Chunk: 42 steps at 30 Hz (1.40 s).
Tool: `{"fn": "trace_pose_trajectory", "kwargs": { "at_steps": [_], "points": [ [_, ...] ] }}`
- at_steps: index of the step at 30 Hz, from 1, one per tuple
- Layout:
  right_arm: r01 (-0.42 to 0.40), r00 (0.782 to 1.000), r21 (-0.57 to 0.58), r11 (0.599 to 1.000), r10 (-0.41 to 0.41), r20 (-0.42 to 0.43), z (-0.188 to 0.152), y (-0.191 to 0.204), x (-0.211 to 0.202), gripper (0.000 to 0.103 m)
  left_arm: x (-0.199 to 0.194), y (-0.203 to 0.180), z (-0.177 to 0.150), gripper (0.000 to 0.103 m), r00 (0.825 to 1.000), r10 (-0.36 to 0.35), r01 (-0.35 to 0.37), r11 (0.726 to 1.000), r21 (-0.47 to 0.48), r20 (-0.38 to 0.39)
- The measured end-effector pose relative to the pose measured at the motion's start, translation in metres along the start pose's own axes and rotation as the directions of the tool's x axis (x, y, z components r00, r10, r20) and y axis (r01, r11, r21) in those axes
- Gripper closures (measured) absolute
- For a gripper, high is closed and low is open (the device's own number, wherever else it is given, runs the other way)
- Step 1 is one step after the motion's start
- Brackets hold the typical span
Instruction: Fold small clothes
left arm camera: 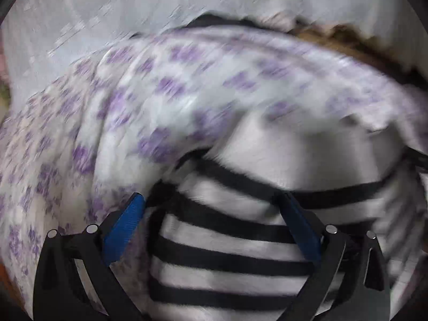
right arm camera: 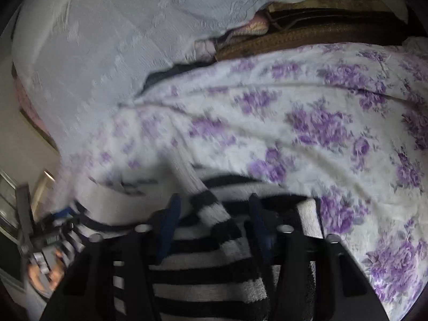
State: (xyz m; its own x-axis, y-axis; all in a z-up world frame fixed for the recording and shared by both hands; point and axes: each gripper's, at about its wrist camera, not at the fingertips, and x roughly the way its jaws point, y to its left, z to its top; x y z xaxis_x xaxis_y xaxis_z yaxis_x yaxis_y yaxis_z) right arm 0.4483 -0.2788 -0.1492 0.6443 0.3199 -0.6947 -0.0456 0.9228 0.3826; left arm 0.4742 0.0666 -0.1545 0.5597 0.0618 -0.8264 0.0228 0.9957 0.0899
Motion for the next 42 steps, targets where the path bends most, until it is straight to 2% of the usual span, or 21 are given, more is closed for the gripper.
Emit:
{"fn": "trace_pose_trajectory", "kwargs": {
  "at_steps": [3, 6, 8, 11, 13, 14, 15, 16, 17, 18, 20, 23, 26, 27, 28, 30, 31, 34, 36, 40, 42],
  "points": [
    [0.017, 0.998, 0.077, 0.997, -0.021, 0.059, 0.002, -0.019, -0.014, 0.092, 0.009, 0.025, -0.005, 0.004, 0.997, -0.072, 0.071, 0.992, -0.103, -0.010],
    [0.057, 0.997, 0.107, 0.993, -0.062, 0.046, 0.000, -0.031, -0.009, 0.095, 0.010, 0.037, -0.009, 0.004, 0.999, -0.049, 0.048, 0.987, -0.152, -0.002],
    [0.034, 0.999, 0.127, 0.991, -0.038, 0.024, 0.000, -0.035, -0.006, 0.095, 0.007, 0.034, -0.011, 0.004, 1.000, -0.021, 0.022, 0.990, -0.140, 0.005],
    [0.066, 0.985, 0.133, 0.989, -0.086, 0.150, -0.004, -0.026, -0.036, 0.086, -0.011, 0.027, -0.014, 0.005, 0.998, 0.031, -0.025, 0.992, -0.121, 0.049],
    [0.048, 0.979, 0.044, 0.998, -0.056, 0.197, -0.009, -0.001, -0.056, 0.086, -0.033, 0.021, -0.016, 0.005, 0.996, -0.012, 0.020, 0.995, -0.097, 0.089],
    [0.020, 0.981, 0.009, 1.000, -0.022, 0.194, -0.012, 0.011, -0.060, 0.085, -0.046, 0.014, -0.019, 0.005, 0.991, -0.076, 0.085, 0.993, -0.078, 0.109],
    [0.000, 0.984, -0.036, 0.999, 0.006, 0.181, -0.019, 0.029, -0.061, 0.081, -0.051, 0.008, -0.021, 0.005, 0.988, -0.108, 0.115, 0.991, -0.062, 0.113],
    [-0.002, 0.987, -0.081, 0.997, 0.015, 0.162, -0.024, 0.044, -0.057, 0.067, -0.054, 0.001, -0.023, 0.005, 0.986, -0.122, 0.127, 0.991, -0.044, 0.115],
    [0.030, 0.991, -0.156, 0.987, -0.009, 0.131, -0.030, 0.064, -0.043, 0.057, -0.054, -0.011, -0.023, 0.005, 0.989, -0.092, 0.095, 0.995, -0.019, 0.117],
    [0.082, 0.992, -0.201, 0.976, -0.061, 0.109, -0.033, 0.076, -0.029, 0.038, -0.049, -0.018, -0.022, 0.004, 0.993, -0.041, 0.043, 0.999, -0.009, 0.113],
    [0.157, 0.987, -0.246, 0.956, -0.155, 0.028, -0.040, 0.087, 0.012, 0.033, -0.011, -0.033, -0.016, 0.004, 0.997, 0.080, -0.081, 0.997, 0.011, 0.015],
    [0.237, 0.972, -0.280, 0.930, -0.227, 0.069, -0.045, 0.097, 0.016, 0.031, -0.007, -0.031, -0.017, 0.004, 0.995, 0.092, -0.092, 0.996, -0.020, 0.025],
    [0.162, 0.978, -0.232, 0.959, -0.125, 0.166, -0.044, 0.108, -0.022, 0.024, -0.027, -0.033, -0.021, 0.004, 0.994, 0.094, -0.093, 0.995, -0.026, 0.055],
    [0.138, 0.978, -0.221, 0.965, -0.098, 0.181, -0.047, 0.111, -0.030, 0.010, -0.035, -0.036, -0.025, 0.004, 0.995, 0.069, -0.067, 0.998, -0.020, 0.073],
    [0.118, 0.982, -0.218, 0.969, -0.081, 0.171, -0.053, 0.112, -0.030, 0.003, -0.041, -0.040, -0.028, 0.004, 0.995, 0.046, -0.046, 0.999, -0.008, 0.083],
    [0.084, 0.996, -0.232, 0.969, -0.071, 0.062, -0.070, 0.112, -0.009, 0.003, -0.044, -0.050, -0.039, 0.004, 0.995, 0.051, -0.053, 0.998, 0.017, 0.089],
    [0.106, 0.994, -0.247, 0.963, -0.104, 0.021, -0.081, 0.110, 0.003, 0.003, -0.040, -0.056, -0.049, 0.004, 0.992, 0.080, -0.084, 0.996, 0.033, 0.096],
    [0.168, 0.986, -0.287, 0.943, -0.158, 0.060, -0.084, 0.119, -0.003, 0.003, -0.042, -0.068, -0.062, 0.004, 0.970, 0.162, -0.177, 0.982, 0.070, 0.181],
    [0.209, 0.974, -0.223, 0.952, -0.181, 0.138, -0.091, 0.109, -0.021, 0.003, -0.052, -0.068, -0.064, 0.004, 0.966, 0.187, -0.201, 0.977, 0.063, 0.179],
    [0.160, 0.976, -0.148, 0.976, -0.134, 0.171, -0.109, 0.091, -0.061, 0.003, -0.080, -0.048, -0.087, 0.004, 0.985, 0.042, -0.044, 0.999, 0.005, 0.165],
    [0.168, 0.980, -0.131, 0.977, -0.151, 0.131, -0.122, 0.076, -0.061, 0.003, -0.080, -0.040, -0.097, 0.004, 0.991, 0.018, -0.018, 1.000, -0.004, 0.131]
  ]
}}
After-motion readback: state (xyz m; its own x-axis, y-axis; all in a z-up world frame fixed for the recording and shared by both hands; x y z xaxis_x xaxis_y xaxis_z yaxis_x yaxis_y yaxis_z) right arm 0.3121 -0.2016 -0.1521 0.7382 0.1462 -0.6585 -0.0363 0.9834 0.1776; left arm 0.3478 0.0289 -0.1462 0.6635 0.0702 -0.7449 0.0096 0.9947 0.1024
